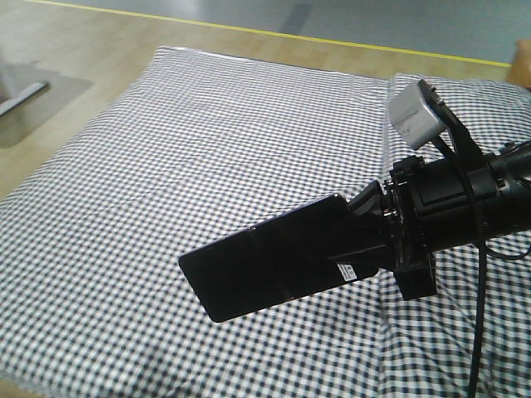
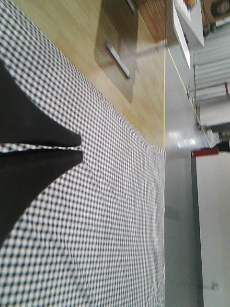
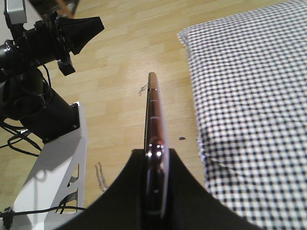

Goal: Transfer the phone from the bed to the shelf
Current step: 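Drive the base away from the bed holding the phone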

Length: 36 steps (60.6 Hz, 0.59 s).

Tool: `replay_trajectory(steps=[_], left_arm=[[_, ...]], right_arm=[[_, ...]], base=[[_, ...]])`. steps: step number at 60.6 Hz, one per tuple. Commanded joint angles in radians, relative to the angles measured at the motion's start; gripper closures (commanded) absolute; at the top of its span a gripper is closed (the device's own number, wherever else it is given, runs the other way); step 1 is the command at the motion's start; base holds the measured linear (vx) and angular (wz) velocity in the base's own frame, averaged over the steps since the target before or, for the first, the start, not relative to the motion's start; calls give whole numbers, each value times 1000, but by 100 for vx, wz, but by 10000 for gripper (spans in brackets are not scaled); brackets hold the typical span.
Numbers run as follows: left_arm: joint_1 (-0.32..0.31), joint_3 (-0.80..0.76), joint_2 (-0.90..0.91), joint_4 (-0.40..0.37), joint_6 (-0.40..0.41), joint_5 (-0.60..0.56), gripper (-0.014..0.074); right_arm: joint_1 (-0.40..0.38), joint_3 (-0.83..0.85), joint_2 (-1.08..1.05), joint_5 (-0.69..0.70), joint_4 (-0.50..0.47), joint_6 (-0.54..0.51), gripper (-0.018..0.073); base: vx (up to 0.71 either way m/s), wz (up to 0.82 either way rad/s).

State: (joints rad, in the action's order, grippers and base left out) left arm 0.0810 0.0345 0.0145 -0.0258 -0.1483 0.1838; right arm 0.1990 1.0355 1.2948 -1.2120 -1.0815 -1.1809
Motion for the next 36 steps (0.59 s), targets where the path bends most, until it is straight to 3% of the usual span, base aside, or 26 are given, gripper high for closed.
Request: replay_trajectory(steps=[1, 36], left_arm=[[0, -23, 12, -9, 6, -72, 595], [0, -23, 12, -9, 6, -72, 595]], right_arm=[[-3, 26, -32, -75, -86, 2, 562], [-3, 26, -32, -75, -86, 0, 562]], base=[[-14, 55], [-13, 51]])
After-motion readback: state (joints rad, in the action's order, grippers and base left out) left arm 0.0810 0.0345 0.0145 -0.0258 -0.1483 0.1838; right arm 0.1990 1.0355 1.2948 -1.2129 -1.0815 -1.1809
